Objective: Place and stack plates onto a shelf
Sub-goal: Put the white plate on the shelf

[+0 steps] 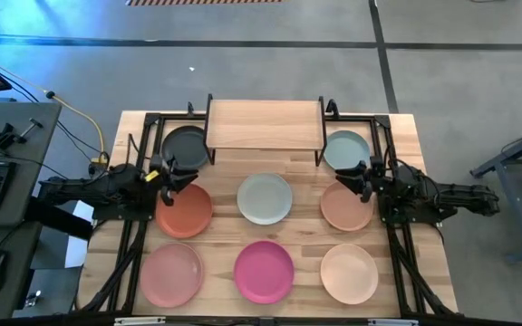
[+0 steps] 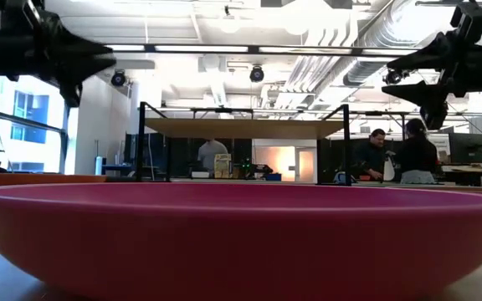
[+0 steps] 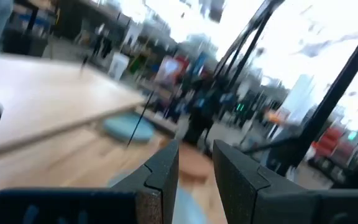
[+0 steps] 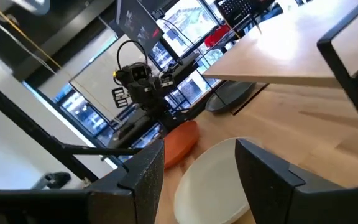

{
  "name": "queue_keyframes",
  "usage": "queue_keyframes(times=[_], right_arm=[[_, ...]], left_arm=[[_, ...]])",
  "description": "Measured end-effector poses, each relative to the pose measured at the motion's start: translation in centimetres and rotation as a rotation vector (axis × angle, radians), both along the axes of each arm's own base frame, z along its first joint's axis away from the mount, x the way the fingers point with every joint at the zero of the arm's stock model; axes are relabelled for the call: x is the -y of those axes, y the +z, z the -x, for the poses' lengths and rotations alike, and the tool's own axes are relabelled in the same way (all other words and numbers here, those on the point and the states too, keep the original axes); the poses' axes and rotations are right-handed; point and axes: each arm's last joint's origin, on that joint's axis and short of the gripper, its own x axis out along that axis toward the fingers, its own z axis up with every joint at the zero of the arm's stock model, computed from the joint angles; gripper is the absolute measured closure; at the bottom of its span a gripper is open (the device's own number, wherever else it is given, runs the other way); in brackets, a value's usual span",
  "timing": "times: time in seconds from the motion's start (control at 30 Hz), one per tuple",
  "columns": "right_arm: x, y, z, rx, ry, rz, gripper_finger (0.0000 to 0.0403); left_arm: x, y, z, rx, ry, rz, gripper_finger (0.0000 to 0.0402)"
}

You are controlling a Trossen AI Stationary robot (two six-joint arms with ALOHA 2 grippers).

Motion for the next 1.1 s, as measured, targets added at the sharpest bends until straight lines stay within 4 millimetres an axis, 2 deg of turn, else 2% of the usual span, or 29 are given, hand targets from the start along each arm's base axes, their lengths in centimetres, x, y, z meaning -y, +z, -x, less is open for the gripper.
queue_keyframes(times=[0.17, 0.37, 0.6, 0.83, 1.1], right_arm=[[0.1, 0.7, 0.1, 0.100, -0.045, -0.094, 0.0217], [0.3, 2.3, 0.4, 0.222, -0.092, -0.054, 0.0217], [0.4, 6.0, 1.6, 0.283, -0.186, 0.082, 0.0217], [0.3, 10.0, 2.6, 0.300, -0.232, 0.232, 0.0217], [0.4, 14.0, 2.1, 0.277, -0.258, 0.311, 0.0217]], left_arm=[[-0.1, 1.3, 0.3, 0.128, 0.030, -0.051, 0.0312], [-0.1, 2.3, 0.7, 0.219, 0.067, -0.122, 0.0312], [-0.3, 2.9, 1.1, 0.307, 0.139, -0.037, 0.0312], [-0.3, 2.9, 1.1, 0.325, 0.120, 0.032, 0.0312], [-0.2, 2.7, 0.9, 0.308, 0.061, 0.046, 0.0312]])
